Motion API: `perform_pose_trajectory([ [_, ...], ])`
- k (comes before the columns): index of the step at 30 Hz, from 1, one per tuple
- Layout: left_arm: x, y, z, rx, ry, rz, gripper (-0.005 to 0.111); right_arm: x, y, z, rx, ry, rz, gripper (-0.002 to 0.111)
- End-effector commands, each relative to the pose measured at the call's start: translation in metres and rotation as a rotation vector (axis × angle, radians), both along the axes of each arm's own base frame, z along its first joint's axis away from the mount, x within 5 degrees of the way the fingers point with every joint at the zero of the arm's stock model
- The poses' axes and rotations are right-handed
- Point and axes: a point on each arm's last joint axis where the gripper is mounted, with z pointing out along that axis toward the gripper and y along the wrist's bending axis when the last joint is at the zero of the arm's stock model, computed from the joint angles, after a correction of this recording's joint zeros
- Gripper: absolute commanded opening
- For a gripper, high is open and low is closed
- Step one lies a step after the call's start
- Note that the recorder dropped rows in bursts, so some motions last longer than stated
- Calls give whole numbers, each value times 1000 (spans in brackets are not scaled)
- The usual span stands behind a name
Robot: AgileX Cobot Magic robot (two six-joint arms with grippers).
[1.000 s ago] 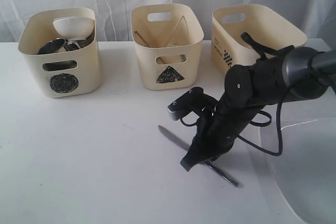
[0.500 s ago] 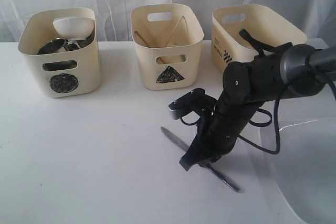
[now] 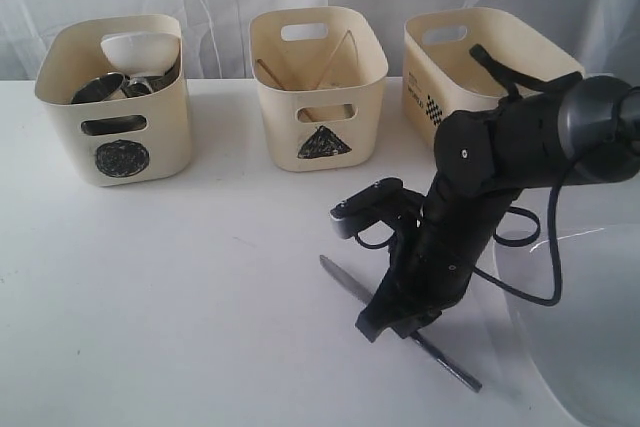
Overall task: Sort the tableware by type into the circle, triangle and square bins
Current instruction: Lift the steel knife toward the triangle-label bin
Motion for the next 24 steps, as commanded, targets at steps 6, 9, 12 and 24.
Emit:
perform_pose_trajectory([
  [6,-1,0,-2,-7,12,7,0,0,0,4,6,-35,-3,0],
  [9,-1,0,-2,-7,12,7,0,-4,1,12,34,-19,-16,0],
  [12,-1,0,-2,-7,12,7,0,-9,3,26,78,-16,-39,0],
  [24,-1,0,-2,-7,12,7,0,7,8,128,250,-347,-19,0],
])
